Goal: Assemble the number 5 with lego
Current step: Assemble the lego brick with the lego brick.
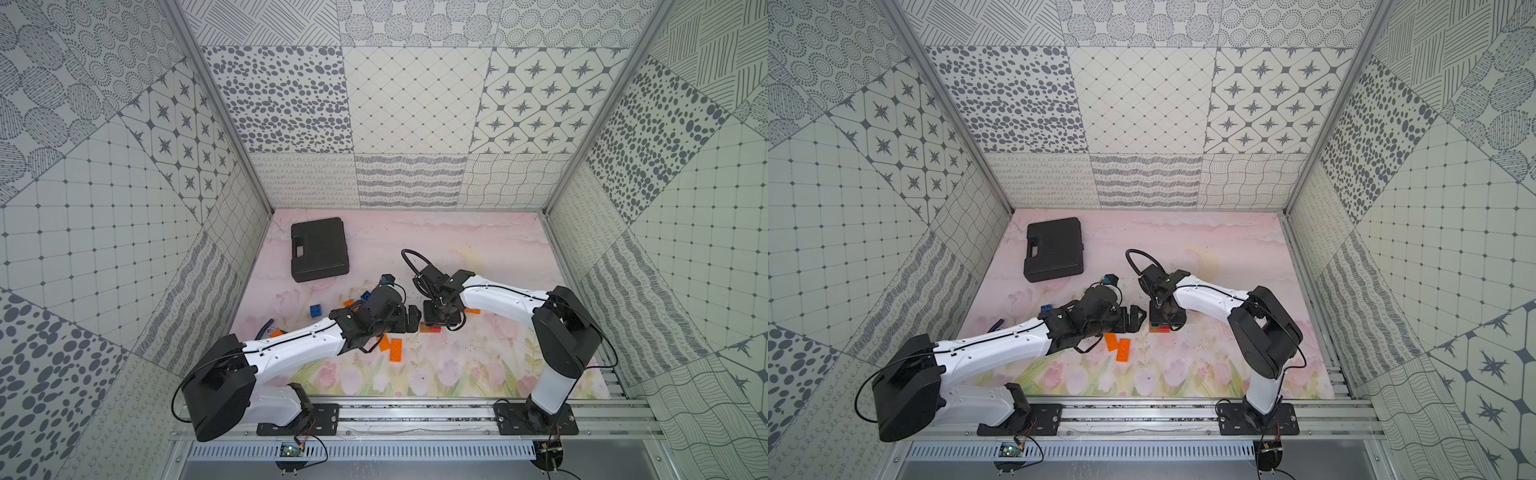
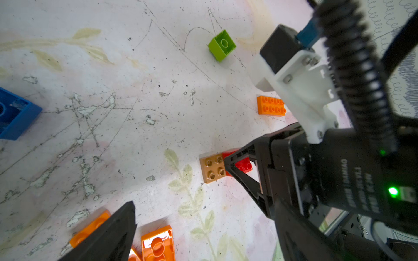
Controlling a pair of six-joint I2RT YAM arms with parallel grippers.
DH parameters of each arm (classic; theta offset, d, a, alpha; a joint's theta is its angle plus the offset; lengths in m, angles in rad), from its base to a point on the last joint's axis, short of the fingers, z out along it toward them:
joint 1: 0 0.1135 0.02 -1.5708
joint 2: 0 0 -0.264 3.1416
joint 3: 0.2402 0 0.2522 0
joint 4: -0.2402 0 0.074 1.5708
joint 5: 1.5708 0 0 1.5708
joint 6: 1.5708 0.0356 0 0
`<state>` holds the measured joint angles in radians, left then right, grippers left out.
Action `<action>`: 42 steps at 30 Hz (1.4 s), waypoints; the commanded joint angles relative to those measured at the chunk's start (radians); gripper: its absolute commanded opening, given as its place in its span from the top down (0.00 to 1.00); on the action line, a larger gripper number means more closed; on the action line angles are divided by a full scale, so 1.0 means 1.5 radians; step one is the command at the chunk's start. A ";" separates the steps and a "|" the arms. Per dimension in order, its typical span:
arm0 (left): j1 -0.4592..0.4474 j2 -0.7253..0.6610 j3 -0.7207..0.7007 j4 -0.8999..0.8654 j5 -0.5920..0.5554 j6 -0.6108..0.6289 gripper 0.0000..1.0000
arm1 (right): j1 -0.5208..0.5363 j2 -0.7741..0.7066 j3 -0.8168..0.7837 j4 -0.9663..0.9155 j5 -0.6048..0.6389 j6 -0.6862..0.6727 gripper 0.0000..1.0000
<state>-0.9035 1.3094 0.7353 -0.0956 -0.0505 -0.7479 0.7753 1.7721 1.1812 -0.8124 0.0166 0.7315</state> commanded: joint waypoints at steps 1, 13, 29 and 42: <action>-0.003 0.005 0.004 0.024 0.009 0.010 0.01 | 0.005 -0.010 -0.007 -0.004 0.012 0.012 0.59; -0.003 -0.005 -0.007 0.021 0.003 0.006 0.01 | 0.006 0.064 -0.049 0.001 0.021 0.010 0.68; -0.003 -0.038 -0.024 0.031 -0.018 0.017 0.01 | 0.002 0.034 -0.043 -0.009 0.043 0.002 0.68; -0.004 -0.048 -0.025 0.024 -0.020 0.008 0.01 | -0.018 0.035 -0.059 0.016 0.024 -0.012 0.68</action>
<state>-0.9035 1.2430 0.6991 -0.0933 -0.0654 -0.7479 0.7616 1.7607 1.1519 -0.7853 0.0254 0.7235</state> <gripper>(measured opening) 0.988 0.347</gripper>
